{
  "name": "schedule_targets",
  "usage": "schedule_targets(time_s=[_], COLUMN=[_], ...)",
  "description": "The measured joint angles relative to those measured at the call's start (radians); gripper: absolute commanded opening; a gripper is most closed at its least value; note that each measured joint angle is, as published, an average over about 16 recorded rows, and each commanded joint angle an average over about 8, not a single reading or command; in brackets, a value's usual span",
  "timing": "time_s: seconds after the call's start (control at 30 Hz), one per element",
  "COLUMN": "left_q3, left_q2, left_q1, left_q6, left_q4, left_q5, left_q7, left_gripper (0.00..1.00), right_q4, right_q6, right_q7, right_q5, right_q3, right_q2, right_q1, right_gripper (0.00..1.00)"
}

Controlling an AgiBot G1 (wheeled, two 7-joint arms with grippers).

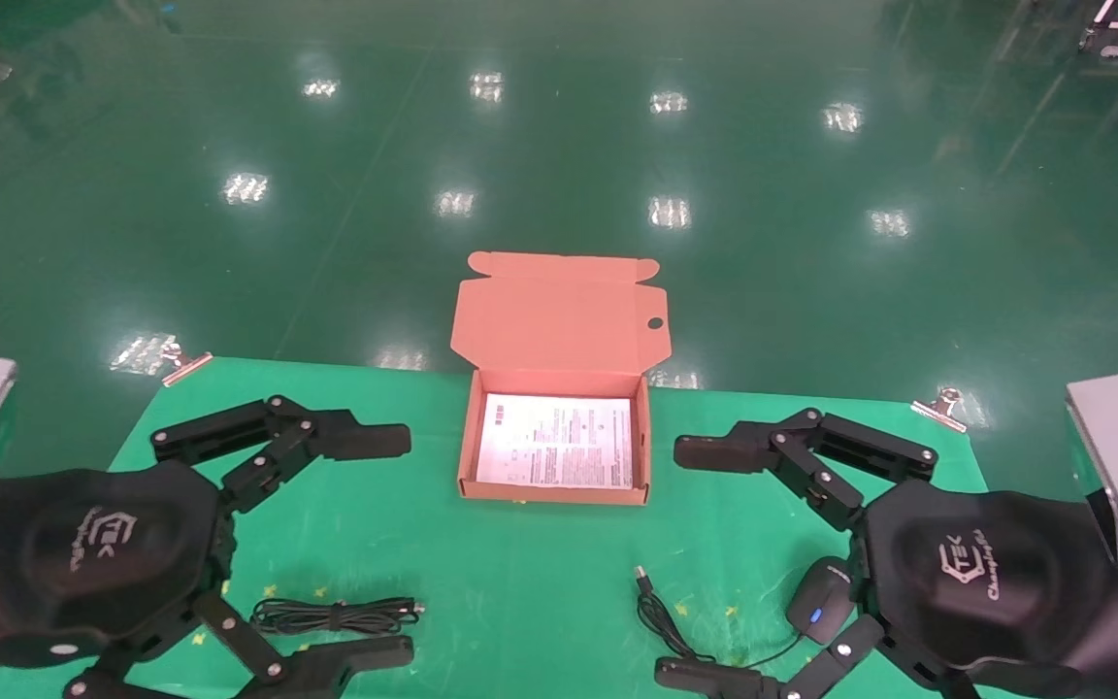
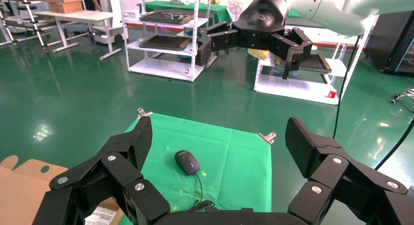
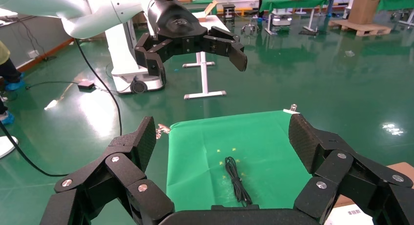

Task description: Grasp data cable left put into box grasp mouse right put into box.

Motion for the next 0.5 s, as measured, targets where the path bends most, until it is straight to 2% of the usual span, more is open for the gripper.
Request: schedule_targets(time_s=[0.5], left_q3=[0.001], left_q2=[0.000], left_q1=[0.000], left_q6=[0.000], left_q4=[0.000], left_q5=[0.000], left_q7=[0.000], left_gripper=[1.00], right_q4=[0.000], right_q6=[0.000], right_q7=[0.000], right_q5=[0.000], right_q3=[0.000], right_q2=[0.000], right_q1=[0.000], right_gripper=[1.00])
